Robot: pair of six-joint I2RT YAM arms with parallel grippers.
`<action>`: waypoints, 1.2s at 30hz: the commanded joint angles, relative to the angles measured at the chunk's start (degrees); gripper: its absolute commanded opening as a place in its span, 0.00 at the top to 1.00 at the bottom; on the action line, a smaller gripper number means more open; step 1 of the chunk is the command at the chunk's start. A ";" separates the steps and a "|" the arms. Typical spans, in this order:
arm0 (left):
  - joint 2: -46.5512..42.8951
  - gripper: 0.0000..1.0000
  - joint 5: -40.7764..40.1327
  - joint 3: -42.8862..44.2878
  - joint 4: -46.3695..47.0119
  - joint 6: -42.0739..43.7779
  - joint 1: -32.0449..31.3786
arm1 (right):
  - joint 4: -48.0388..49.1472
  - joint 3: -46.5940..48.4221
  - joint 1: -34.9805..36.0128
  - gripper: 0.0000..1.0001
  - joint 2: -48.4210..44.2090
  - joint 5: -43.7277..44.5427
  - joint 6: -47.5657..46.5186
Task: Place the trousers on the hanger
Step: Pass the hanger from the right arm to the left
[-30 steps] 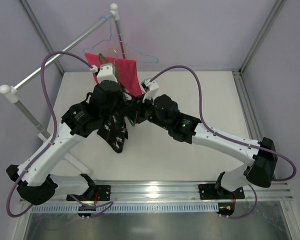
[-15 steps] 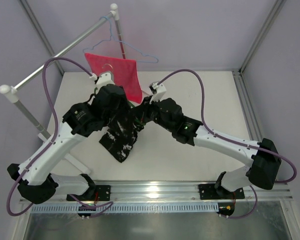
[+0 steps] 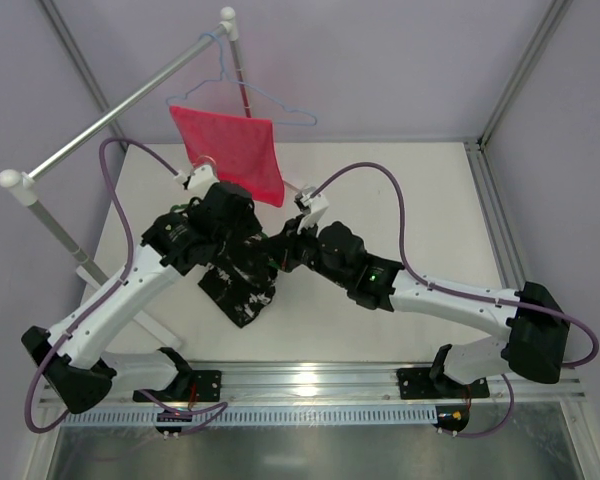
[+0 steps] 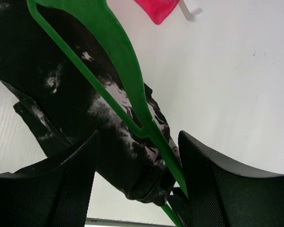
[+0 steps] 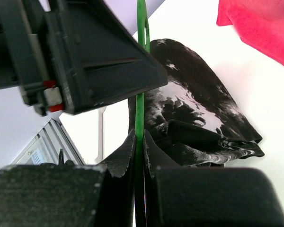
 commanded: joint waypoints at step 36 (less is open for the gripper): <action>-7.24 1.00 26.30 1.14 18.34 21.89 -1.57 | -3.19 -27.42 -3.36 0.23 -35.23 -5.38 2.15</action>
